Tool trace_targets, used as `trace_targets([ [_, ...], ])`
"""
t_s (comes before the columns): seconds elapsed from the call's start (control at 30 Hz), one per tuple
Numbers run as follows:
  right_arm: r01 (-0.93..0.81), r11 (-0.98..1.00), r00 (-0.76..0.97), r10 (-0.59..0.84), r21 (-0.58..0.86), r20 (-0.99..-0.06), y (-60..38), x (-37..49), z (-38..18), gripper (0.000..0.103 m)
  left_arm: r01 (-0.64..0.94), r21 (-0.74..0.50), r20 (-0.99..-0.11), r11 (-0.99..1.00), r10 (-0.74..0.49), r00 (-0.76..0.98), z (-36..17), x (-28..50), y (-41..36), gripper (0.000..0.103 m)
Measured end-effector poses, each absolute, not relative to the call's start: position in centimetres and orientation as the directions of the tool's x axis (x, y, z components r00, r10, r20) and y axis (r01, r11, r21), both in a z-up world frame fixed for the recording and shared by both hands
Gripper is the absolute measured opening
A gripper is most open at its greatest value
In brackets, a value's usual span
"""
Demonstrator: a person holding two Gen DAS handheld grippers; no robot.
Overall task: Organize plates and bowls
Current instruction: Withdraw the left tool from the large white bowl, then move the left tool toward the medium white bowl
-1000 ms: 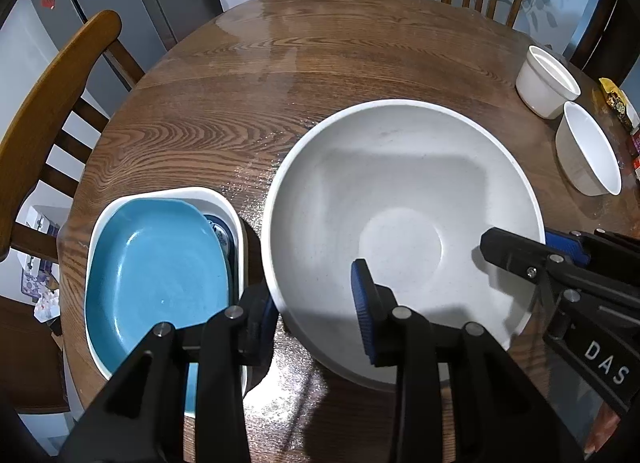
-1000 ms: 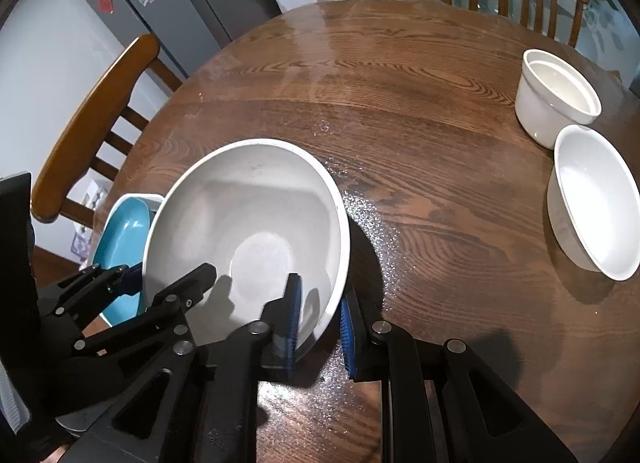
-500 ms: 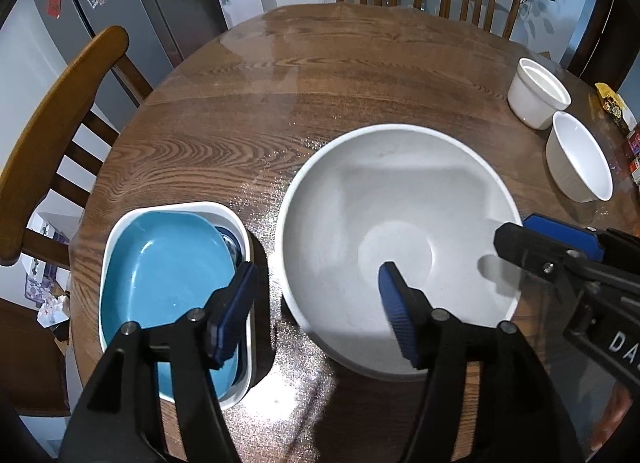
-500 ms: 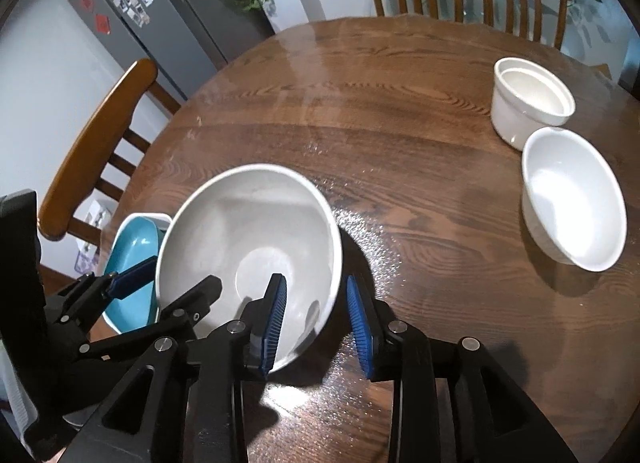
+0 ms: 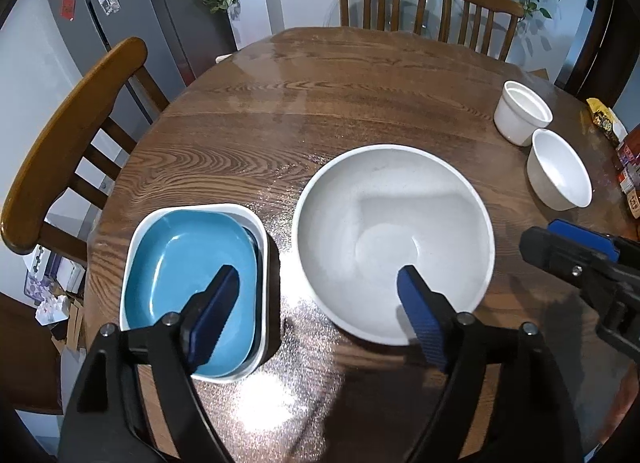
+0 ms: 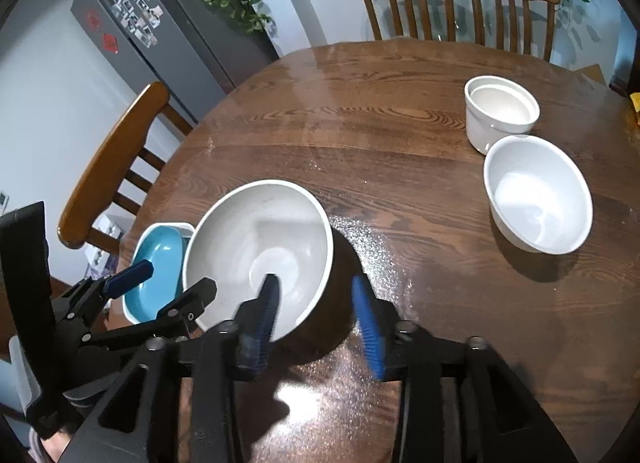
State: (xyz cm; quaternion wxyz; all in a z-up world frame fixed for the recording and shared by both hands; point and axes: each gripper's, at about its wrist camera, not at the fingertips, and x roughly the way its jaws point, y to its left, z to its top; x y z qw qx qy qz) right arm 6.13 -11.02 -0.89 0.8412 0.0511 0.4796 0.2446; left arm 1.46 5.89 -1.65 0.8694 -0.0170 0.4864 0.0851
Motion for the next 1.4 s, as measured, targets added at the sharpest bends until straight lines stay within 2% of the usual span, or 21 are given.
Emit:
trace_targets([
  [0.17,-0.354,0.873,0.438,0.472,0.336,-0.765,-12.2,5.0,0.0,0.049,-0.175,0.06,-0.839,0.983,0.144,0.524,-0.9,0.5,5.5,0.087],
  [0.3,-0.351,0.867,0.449,0.486,0.353,-0.749,-13.5,4.0,0.5,0.055,-0.168,0.055,-0.834,0.984,0.138,0.534,-0.2,-0.5,4.8,0.088],
  [0.87,-0.335,0.883,0.521,0.465,0.33,-0.716,-18.5,-0.6,2.2,0.056,-0.059,0.056,-0.81,0.997,0.079,0.581,2.0,-3.0,-1.1,0.089],
  [1.4,-0.242,0.917,0.634,0.398,0.318,-0.663,-28.2,-3.0,5.1,0.056,0.076,0.094,-0.767,0.993,0.024,0.642,5.1,-4.1,-8.5,0.089],
])
